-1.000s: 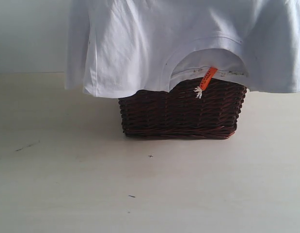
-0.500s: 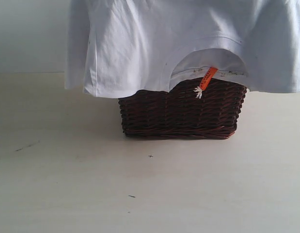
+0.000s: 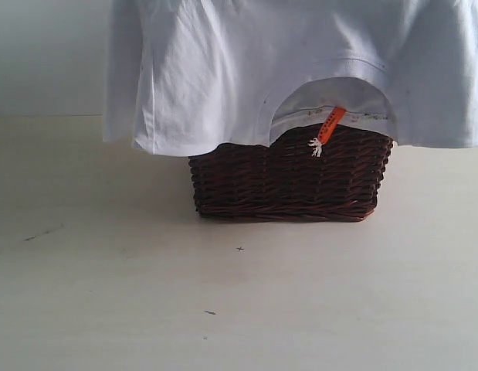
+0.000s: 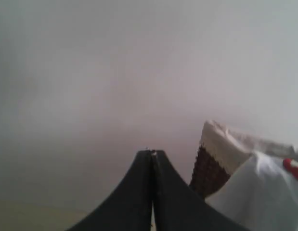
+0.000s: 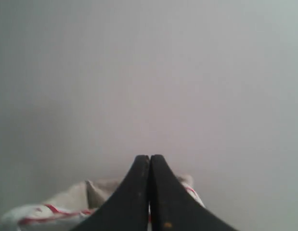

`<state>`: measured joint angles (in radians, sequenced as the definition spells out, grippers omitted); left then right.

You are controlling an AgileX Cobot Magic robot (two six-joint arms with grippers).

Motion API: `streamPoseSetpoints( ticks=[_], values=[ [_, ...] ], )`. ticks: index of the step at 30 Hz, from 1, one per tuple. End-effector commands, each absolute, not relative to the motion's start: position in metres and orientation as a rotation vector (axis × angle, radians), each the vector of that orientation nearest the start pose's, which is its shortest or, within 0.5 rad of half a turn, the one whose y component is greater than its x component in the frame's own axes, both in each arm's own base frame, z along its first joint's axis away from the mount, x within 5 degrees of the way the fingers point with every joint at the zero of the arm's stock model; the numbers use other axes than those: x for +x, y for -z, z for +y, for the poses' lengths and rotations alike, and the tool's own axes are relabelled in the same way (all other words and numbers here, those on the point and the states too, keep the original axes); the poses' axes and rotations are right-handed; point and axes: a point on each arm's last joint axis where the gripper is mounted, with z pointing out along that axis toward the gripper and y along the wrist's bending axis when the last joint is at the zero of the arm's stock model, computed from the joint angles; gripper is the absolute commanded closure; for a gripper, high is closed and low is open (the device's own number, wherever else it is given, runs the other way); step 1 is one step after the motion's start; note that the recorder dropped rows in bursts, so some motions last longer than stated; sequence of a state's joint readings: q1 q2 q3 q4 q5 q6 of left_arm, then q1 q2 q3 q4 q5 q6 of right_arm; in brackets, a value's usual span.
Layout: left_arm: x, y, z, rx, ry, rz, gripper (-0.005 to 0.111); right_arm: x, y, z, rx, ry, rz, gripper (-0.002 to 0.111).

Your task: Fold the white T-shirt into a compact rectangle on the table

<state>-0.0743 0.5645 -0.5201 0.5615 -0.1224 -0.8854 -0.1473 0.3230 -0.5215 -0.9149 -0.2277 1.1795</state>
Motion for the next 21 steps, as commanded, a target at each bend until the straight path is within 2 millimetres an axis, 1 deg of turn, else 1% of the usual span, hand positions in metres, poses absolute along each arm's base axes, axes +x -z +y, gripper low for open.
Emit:
streamPoseSetpoints(
  ticks=[1,4,5,7,10,12,14,16,17,19,21],
  values=[
    [0.161,-0.331,-0.039,0.17,0.283,1.606,0.107,0.1,-0.361,-0.006,0.103,-0.037,1.372,0.108],
    [0.19,-0.317,-0.059,0.326,0.24,1.728,0.107,0.122,-0.348,-0.014,0.128,0.018,1.491,0.108],
    [0.199,-0.314,-0.064,0.366,0.205,1.765,0.107,0.127,-0.344,-0.016,0.124,0.048,1.523,0.108],
    [0.216,-0.31,-0.07,0.419,0.077,1.834,0.107,0.139,-0.335,-0.021,0.102,0.135,1.602,0.108],
    [0.24,-0.302,-0.069,0.516,-0.263,1.953,0.107,0.151,-0.328,-0.031,0.122,0.25,1.69,0.108],
    [0.255,-0.294,-0.064,0.571,-0.495,2.042,0.107,0.158,-0.324,-0.037,0.116,0.331,1.745,0.108],
    [0.268,-0.282,-0.063,0.615,-0.613,2.112,0.107,0.163,-0.317,-0.042,0.142,0.381,1.803,0.108],
    [0.277,-0.269,-0.068,0.714,-0.639,2.137,0.107,0.167,-0.312,-0.044,0.113,0.426,1.842,0.107],
    [0.28,-0.262,-0.072,0.788,-0.627,2.14,0.107,0.17,-0.309,-0.044,0.069,0.442,1.858,0.104],
    [0.283,-0.248,-0.083,0.945,-0.545,2.153,0.107,0.172,-0.305,-0.039,-0.03,0.439,1.855,0.096],
    [0.282,-0.238,-0.092,1.053,-0.434,2.167,0.107,0.173,-0.303,-0.035,-0.134,0.45,1.843,0.089]
  ],
)
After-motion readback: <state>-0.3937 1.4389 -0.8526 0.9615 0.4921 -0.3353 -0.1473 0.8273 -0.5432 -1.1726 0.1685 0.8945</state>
